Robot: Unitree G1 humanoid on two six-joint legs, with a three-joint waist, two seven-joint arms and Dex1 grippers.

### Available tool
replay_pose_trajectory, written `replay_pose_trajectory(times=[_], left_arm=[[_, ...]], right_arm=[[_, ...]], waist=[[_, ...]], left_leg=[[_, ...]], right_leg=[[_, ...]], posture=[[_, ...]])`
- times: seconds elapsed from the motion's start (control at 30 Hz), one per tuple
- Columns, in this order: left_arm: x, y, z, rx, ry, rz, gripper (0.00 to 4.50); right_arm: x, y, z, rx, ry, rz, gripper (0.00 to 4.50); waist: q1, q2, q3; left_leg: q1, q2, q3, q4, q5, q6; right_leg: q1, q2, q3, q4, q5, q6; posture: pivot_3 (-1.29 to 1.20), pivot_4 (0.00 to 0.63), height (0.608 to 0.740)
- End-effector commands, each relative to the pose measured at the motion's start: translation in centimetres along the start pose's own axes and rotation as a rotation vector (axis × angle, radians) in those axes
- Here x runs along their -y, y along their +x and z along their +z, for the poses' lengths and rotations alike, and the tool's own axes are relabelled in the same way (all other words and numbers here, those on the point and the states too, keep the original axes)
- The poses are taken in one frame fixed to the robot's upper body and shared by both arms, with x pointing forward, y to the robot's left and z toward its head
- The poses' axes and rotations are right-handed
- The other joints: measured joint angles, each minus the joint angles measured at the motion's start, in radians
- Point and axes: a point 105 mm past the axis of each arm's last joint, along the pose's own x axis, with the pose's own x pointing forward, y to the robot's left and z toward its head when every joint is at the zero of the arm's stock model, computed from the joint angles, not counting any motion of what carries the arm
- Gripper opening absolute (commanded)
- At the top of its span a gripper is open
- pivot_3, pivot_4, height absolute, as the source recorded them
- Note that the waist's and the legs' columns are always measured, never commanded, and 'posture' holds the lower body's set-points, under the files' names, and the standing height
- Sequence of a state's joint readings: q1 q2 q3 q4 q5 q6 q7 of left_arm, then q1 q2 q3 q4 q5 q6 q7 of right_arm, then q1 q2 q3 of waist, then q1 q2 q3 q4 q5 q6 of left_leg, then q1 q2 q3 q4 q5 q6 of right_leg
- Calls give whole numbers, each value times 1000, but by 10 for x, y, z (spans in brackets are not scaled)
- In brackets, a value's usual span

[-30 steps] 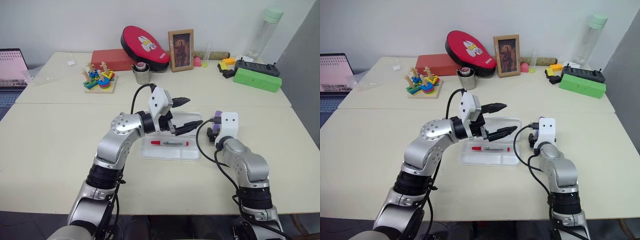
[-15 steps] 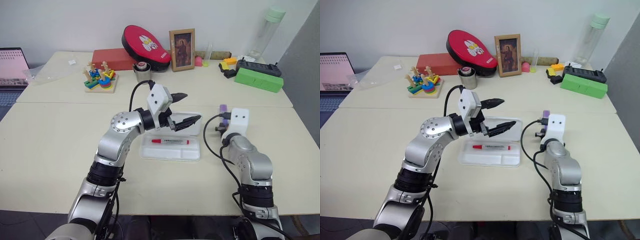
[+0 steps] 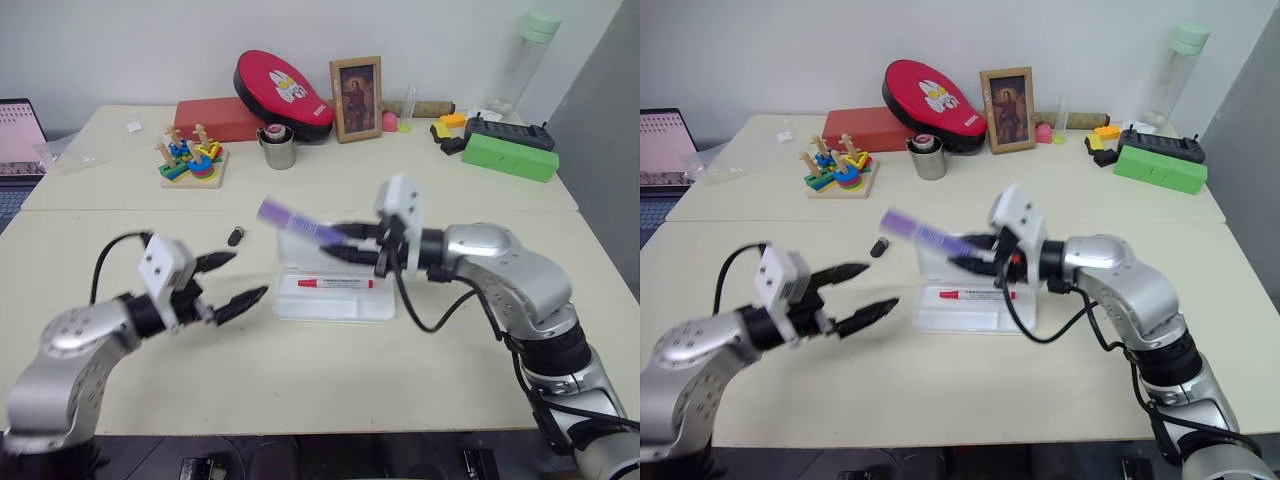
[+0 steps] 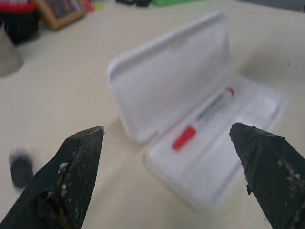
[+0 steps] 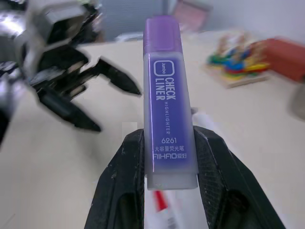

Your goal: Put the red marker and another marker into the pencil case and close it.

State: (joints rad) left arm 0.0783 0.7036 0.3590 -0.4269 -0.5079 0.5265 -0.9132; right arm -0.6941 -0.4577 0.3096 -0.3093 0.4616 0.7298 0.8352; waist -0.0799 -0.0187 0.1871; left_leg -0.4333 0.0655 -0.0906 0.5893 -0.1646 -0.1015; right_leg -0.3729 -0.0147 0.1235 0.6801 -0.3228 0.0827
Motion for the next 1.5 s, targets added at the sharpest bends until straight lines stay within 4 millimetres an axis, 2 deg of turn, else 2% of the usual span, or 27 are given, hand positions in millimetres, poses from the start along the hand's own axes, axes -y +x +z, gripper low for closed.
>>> replay_pose_trajectory(times=[0.03,0.17,0.33,0.53,0.67,0.83,1.13,1.2,1.23,1.4,1.47,1.5], left_arm=[[9,-21,-4,-18,42,11,4500],[13,-26,-3,-4,31,34,4500],[16,-26,-3,-1,29,53,4500],[17,-26,-1,4,33,64,4500],[17,-23,0,4,35,60,4500],[15,-19,2,7,41,54,4500],[13,-13,6,14,53,40,4500],[12,-12,6,17,54,42,4500],[12,-12,7,20,53,44,4500],[1,-10,13,65,27,115,4500],[-13,-8,15,83,-1,193,4500],[-23,-7,14,79,-14,251,4500]], right_arm=[[-5,20,-27,-131,-38,98,1082],[-3,33,-55,-232,-39,118,1082],[-5,38,-69,-283,-52,149,1082],[-5,33,-71,-289,-50,158,1082],[2,21,-67,-286,-52,129,1082],[4,15,-73,-309,-40,112,1082],[-1,17,-74,-310,-31,126,1082],[-1,18,-74,-308,-32,125,1790],[-1,18,-73,-305,-32,124,1906],[1,18,-67,-277,-36,119,3198],[2,18,-56,-229,-40,123,3706],[2,17,-41,-159,-37,137,3950]], waist=[[0,-1,0],[7,-2,0],[6,-2,0],[5,-2,0],[6,-2,0],[5,-2,0],[3,-2,0],[2,-2,0],[2,-2,0],[2,-2,0],[3,-2,0],[3,-2,0]], left_leg=[[0,0,0,0,0,0],[0,0,0,2,0,0],[0,0,1,1,0,0],[0,0,1,0,0,0],[0,0,1,0,0,-1],[0,0,1,0,0,0],[0,0,1,0,0,0],[0,0,1,0,0,0],[0,0,1,0,0,-1],[0,0,1,0,0,0],[0,0,1,0,0,0],[0,0,1,0,0,0]], right_leg=[[0,0,0,0,0,0],[-1,0,0,1,-1,-2],[-1,0,1,0,0,0],[-2,0,0,1,0,0],[-2,0,0,1,0,0],[-2,0,0,0,0,0],[-2,0,0,0,0,0],[-2,0,0,0,0,0],[-2,0,0,0,0,0],[-1,0,0,1,0,0],[-1,0,0,1,0,0],[-1,0,0,1,0,0]], posture=[[0,150,740],[0,150,740],[0,150,740],[0,150,740],[0,150,740],[0,150,740],[0,150,740],[0,150,740],[0,150,740],[0,150,740],[0,150,740],[0,150,740]])
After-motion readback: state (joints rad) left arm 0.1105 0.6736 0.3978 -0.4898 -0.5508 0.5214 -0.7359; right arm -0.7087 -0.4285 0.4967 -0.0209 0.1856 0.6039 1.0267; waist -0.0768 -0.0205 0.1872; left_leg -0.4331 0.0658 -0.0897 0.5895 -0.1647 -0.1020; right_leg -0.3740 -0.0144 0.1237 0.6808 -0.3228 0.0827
